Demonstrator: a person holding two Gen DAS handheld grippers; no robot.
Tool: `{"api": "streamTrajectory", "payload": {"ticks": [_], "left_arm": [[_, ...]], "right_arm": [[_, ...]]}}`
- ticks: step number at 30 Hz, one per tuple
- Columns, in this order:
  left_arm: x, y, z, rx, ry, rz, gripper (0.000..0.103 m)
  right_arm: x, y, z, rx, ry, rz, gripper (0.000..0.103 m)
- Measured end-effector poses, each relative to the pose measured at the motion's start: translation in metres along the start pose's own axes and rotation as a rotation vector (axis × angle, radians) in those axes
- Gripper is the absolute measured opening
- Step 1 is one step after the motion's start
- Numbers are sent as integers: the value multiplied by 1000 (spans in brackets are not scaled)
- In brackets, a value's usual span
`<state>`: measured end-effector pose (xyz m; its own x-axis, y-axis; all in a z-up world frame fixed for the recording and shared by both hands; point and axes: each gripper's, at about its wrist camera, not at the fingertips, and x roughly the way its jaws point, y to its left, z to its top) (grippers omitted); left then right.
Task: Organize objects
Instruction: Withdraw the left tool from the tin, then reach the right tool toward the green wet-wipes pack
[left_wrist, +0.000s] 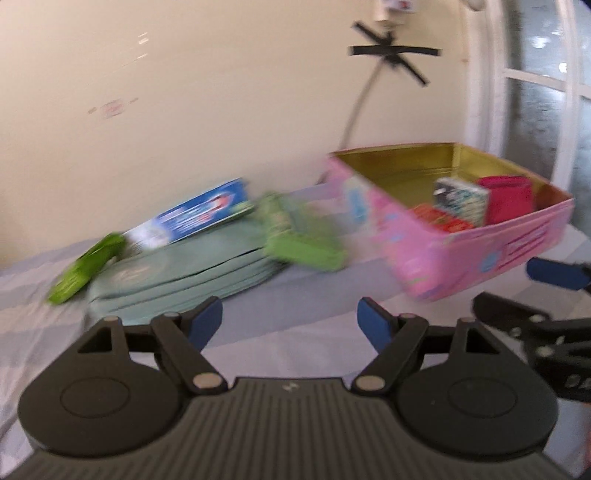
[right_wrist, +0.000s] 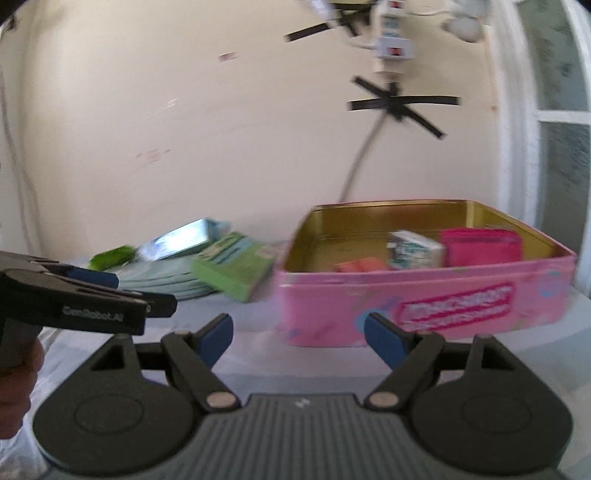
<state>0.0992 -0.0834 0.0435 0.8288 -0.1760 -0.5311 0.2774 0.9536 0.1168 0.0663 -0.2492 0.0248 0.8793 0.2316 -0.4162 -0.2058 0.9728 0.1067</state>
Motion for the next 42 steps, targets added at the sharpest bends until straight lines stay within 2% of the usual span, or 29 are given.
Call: {"api": "streamTrajectory", "payload": {"ticks": [16, 20, 22, 25, 29, 35, 38, 40, 42], "left_arm": [[15, 154, -53, -195, 87, 257, 82], [16, 191, -60, -232, 63, 362, 82], [17, 207, -65, -281, 53, 399, 82], [15, 225, -68, -403, 60, 348, 82], [9, 226, -69, -422, 47, 340, 82], [3, 226, -69, -424, 49, 327, 83], [4, 231, -70, -451, 66, 310, 83], [7, 235, -70, -466, 66, 301, 83], [8, 239, -70, -479, 64, 298, 83]], "right_arm": [[61, 106, 8, -109, 147, 214, 81], [84, 132, 25, -74, 190, 312, 81], [99, 143, 39, -35, 205, 359, 81], [129, 159, 60, 41, 248, 417, 80], [179, 173, 84, 206, 335, 493, 80], [256, 185, 97, 348, 461, 438, 80], [286, 191, 96, 365, 525, 414, 82], [295, 197, 95, 370, 532, 410, 93], [296, 207, 97, 336, 520, 397, 97]]}}
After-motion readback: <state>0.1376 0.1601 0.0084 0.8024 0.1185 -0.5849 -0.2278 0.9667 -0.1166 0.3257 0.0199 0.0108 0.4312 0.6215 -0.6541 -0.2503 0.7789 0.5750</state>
